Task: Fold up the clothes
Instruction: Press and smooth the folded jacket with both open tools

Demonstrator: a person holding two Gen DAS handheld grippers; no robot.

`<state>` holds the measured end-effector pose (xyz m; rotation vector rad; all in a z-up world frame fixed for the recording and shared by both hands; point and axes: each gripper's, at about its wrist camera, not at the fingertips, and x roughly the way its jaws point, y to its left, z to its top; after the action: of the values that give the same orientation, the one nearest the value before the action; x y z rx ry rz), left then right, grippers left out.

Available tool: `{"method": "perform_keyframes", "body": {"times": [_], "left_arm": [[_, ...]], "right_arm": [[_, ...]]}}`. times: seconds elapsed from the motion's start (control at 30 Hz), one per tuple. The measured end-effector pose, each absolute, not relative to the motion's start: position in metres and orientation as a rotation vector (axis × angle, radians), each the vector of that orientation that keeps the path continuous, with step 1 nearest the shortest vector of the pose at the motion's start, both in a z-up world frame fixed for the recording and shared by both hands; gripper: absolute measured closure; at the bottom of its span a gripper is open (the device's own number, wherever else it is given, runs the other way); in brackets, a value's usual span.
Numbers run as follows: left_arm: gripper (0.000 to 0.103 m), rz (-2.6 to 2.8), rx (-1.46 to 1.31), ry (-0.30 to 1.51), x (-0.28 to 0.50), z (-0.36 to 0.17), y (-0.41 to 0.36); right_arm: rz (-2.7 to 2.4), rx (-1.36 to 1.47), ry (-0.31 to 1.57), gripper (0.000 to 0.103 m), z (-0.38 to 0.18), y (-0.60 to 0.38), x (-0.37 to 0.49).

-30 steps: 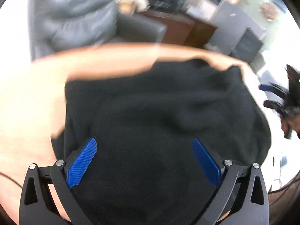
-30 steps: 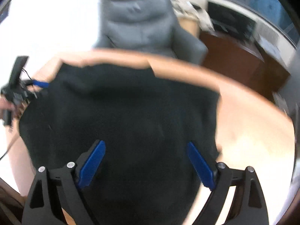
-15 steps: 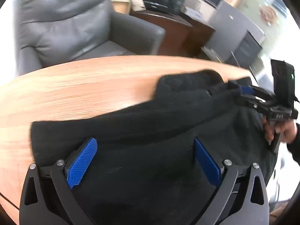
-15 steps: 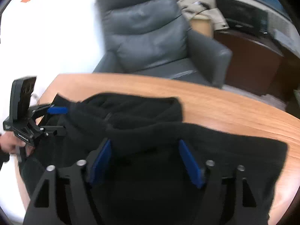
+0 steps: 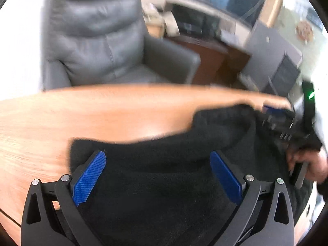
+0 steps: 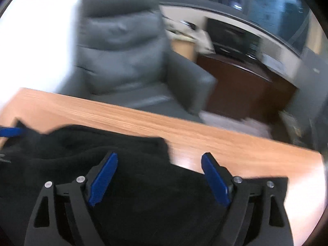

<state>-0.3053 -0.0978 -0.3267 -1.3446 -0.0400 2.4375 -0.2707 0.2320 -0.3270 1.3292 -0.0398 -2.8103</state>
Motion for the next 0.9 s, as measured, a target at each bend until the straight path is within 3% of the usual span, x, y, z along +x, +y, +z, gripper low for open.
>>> {"method": "perform_keyframes", "body": {"times": [0.1, 0.2, 0.4, 0.6, 0.67, 0.73, 0.8, 0.83, 0.9], "left_arm": [[0.000, 2.495, -1.309, -0.064, -0.305, -0.318, -0.108], [0.001, 2.471, -1.461, -0.119, -0.319, -0.333, -0.114], [0.000, 2.557, -1.282, -0.313, -0.298, -0.294, -0.143], [0.000, 2.533, -1.296, -0.353, -0.278, -0.297, -0.153], [0.000, 2.468, -1.319, -0.326, -0.273, -0.311, -0.147], [0.000, 2.427, -1.322, -0.282, -0.271, -0.318, -0.138], [0.000, 2.405, -1.316, -0.217, -0.266, -0.320, -0.130], [0.000, 2.400, -1.309, -0.202, -0.265, -0.319, -0.127], [0.000, 2.389, -1.292, -0.197, -0.260, -0.316, -0.124]], "right_arm": [[-2.814, 1.286, -0.043, 0.016, -0.319, 0.228, -0.271], [-2.650, 1.209, 0.022, 0.016, -0.307, 0.201, -0.276], [-2.318, 1.055, 0.132, 0.016, -0.284, 0.145, -0.285], [-1.982, 1.184, 0.179, 0.057, -0.320, 0.107, -0.322], [-1.960, 1.205, 0.158, 0.062, -0.327, 0.107, -0.329], [-1.958, 1.219, 0.134, 0.079, -0.325, 0.109, -0.335], [-1.948, 1.197, 0.180, 0.088, -0.319, 0.112, -0.329], [-1.939, 1.174, 0.213, 0.098, -0.315, 0.113, -0.327], [-1.917, 1.129, 0.295, 0.098, -0.304, 0.109, -0.319]]}}
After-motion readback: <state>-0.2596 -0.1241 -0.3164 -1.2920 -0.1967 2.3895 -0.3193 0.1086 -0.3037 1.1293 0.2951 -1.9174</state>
